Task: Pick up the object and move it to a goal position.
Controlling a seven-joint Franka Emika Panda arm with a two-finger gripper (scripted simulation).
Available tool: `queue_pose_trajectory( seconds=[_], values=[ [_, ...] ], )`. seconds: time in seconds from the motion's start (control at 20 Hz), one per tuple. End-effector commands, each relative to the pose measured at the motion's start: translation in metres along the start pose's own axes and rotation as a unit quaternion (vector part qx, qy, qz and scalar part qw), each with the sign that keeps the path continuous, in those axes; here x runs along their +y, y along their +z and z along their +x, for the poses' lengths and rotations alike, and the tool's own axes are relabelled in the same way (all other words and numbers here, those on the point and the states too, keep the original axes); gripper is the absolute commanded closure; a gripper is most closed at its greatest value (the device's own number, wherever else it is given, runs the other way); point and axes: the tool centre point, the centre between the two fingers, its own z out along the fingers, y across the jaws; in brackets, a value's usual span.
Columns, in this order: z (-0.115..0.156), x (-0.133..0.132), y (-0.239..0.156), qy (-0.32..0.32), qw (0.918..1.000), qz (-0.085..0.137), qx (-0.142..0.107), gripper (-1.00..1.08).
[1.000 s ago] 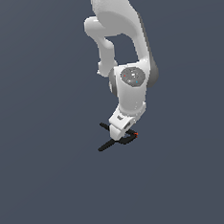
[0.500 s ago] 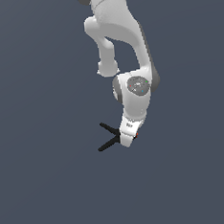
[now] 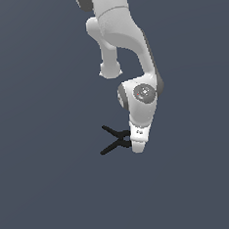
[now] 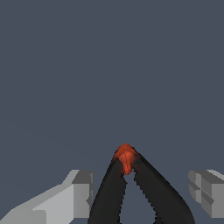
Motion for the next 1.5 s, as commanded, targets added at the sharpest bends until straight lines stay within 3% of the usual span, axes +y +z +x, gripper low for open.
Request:
queue_pose_trajectory(
  seconds=[0.0, 1.1, 1.15, 1.45],
  values=[
    [0.003, -0.001, 0.004, -0.021, 0.9998, 0.001, 0.001, -0.6],
    [0.006, -0.003, 0.039, -0.046, 0.9989, 0.002, 0.003, -0.6],
    [0.006, -0.003, 0.039, -0.046, 0.9989, 0.002, 0.003, 1.08],
    [0.006, -0.003, 0.039, -0.046, 0.9989, 0.002, 0.003, 1.08]
  ],
)
